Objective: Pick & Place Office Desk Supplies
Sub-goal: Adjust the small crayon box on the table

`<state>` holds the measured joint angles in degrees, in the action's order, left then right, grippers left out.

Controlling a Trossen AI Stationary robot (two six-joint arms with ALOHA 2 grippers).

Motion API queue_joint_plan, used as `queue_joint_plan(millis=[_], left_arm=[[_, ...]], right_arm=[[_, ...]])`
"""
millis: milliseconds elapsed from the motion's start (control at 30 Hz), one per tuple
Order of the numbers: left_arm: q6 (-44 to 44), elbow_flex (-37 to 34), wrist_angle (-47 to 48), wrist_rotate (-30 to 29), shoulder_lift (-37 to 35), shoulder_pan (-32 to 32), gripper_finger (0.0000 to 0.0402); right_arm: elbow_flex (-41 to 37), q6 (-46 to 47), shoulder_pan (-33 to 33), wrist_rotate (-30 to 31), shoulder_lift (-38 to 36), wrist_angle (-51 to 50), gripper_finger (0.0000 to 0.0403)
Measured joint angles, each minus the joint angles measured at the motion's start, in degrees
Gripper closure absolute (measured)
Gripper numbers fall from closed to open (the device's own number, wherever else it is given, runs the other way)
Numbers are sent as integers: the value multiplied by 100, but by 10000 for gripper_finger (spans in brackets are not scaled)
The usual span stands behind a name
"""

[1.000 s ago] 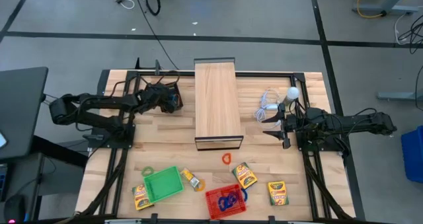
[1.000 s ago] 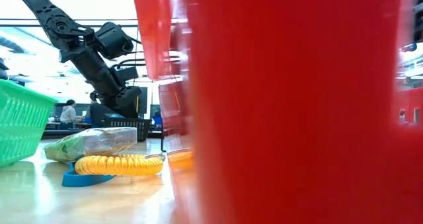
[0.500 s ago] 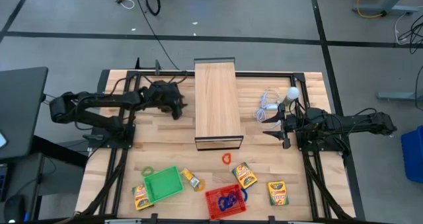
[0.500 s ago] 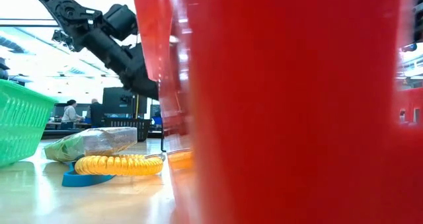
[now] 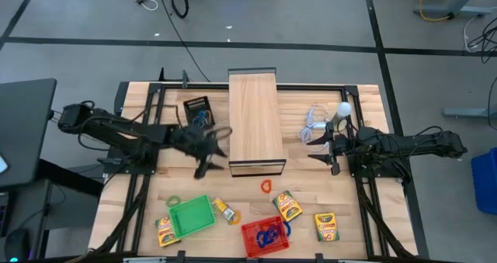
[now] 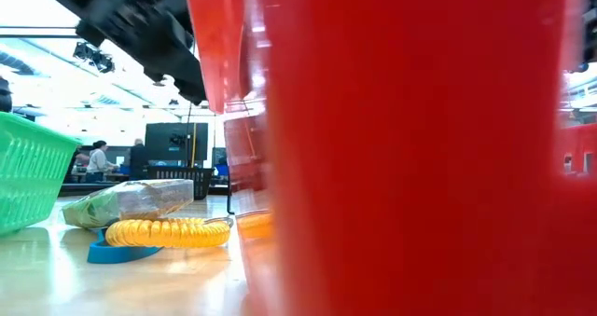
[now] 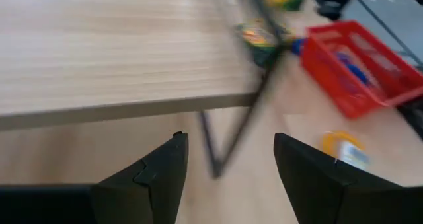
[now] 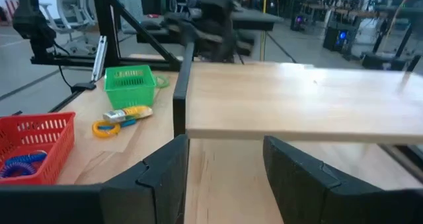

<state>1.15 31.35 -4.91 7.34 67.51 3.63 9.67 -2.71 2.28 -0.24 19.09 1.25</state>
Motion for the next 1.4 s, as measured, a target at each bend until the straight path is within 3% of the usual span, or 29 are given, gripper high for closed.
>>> queue_joint_plan(millis=[267,500,667,867,1267,1400], left_arm=[[125,440,137,-763,237,1298,173],[-5,1424,1292,-880,1434,1894,173],[-269,2149,2056,-887,2322,2120,173],[-420,2708,2365,-888,2851,2269,173],[-259,2787,2392,-740,3193,2581,173],[-201,2787,2382,-1017,3230,2604,173]], right_arm=[[0,-15,73,40,894,603,197],[294,-106,232,62,1219,537,197],[696,-208,417,73,1246,53,197],[1147,-221,742,379,1246,-790,197],[1281,-104,1341,1084,1246,-1142,197],[1281,-95,1426,1215,1246,-1143,197]])
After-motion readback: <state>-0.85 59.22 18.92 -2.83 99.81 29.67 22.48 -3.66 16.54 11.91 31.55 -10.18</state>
